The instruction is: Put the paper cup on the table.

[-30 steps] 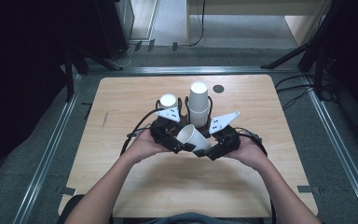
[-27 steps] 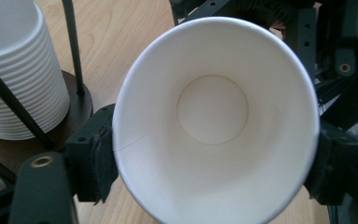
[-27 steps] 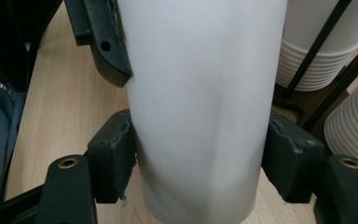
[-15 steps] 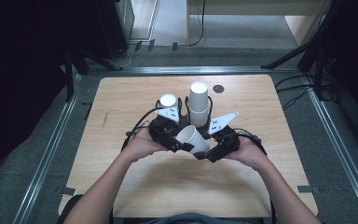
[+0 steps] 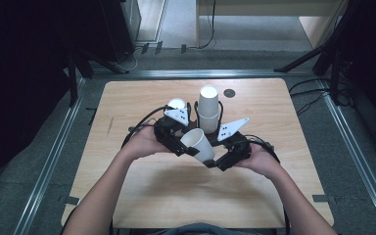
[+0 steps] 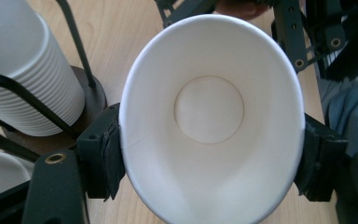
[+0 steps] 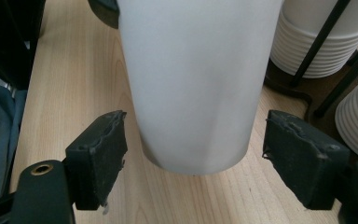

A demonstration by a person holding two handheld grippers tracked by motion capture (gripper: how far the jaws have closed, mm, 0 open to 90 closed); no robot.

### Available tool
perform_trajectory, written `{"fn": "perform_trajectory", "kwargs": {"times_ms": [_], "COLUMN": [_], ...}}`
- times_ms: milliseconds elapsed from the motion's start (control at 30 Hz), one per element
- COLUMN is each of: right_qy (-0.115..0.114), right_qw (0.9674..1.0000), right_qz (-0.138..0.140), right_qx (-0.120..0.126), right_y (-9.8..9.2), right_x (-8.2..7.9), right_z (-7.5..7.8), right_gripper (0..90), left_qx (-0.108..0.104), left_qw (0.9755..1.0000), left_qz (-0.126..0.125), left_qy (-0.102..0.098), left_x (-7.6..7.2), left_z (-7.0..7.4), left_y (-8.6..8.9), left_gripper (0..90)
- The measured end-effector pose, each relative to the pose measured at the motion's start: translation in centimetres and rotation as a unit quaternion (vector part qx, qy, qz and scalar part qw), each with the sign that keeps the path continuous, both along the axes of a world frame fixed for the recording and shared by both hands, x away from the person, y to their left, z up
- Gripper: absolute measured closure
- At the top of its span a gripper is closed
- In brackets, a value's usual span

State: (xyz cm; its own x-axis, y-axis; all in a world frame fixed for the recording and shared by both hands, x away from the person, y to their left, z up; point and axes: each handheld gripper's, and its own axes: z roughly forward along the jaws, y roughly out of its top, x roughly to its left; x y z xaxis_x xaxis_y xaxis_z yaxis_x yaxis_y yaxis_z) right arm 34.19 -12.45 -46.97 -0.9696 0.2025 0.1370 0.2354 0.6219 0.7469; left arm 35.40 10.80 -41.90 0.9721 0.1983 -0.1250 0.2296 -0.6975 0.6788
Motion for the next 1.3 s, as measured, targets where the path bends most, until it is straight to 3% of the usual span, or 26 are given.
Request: {"fn": "perform_trajectory", "kwargs": {"times_ms": [233, 333, 567, 767, 967, 1100, 1300], "right_qy": [-0.006, -0.005, 0.0, 0.004, 0.001, -0.006, -0.009], "right_qw": [1.0, 1.0, 0.9999, 0.9997, 0.9996, 0.9997, 0.9998], "right_qz": [0.003, 0.005, 0.014, 0.026, 0.026, 0.023, 0.015], "right_qx": [0.001, 0.0, -0.004, -0.003, -0.005, -0.002, 0.009], "right_y": [0.2, 0.3, 0.7, 0.9, 0.9, 0.7, 0.4], "right_x": [-0.1, -0.1, -0.2, -0.2, -0.2, -0.1, -0.1], "right_z": [0.0, -0.1, -0.5, -0.7, -0.5, -0.4, 0.0], "right_gripper": [21.5, 21.6, 22.9, 33.1, 33.8, 33.4, 33.2], "left_qx": [0.035, 0.039, 0.052, 0.049, 0.042, 0.037, -0.01], "left_qw": [0.999, 0.9988, 0.9978, 0.9979, 0.9985, 0.9991, 0.9997], "left_qz": [-0.025, -0.028, -0.04, -0.038, -0.031, -0.003, 0.02], "left_qy": [-0.011, -0.004, -0.011, -0.02, -0.016, -0.018, -0.014], "left_x": [-0.1, -0.2, -0.5, -0.6, -0.5, -0.5, -0.4], "left_z": [-0.1, -0.3, -0.7, -0.8, -1.0, -1.1, -1.2], "left_y": [-0.8, -1.1, -1.7, -1.8, -1.6, -1.5, -1.0], "left_gripper": [24.6, 24.6, 24.5, 24.2, 21.2, 10.3, 5.7]}}
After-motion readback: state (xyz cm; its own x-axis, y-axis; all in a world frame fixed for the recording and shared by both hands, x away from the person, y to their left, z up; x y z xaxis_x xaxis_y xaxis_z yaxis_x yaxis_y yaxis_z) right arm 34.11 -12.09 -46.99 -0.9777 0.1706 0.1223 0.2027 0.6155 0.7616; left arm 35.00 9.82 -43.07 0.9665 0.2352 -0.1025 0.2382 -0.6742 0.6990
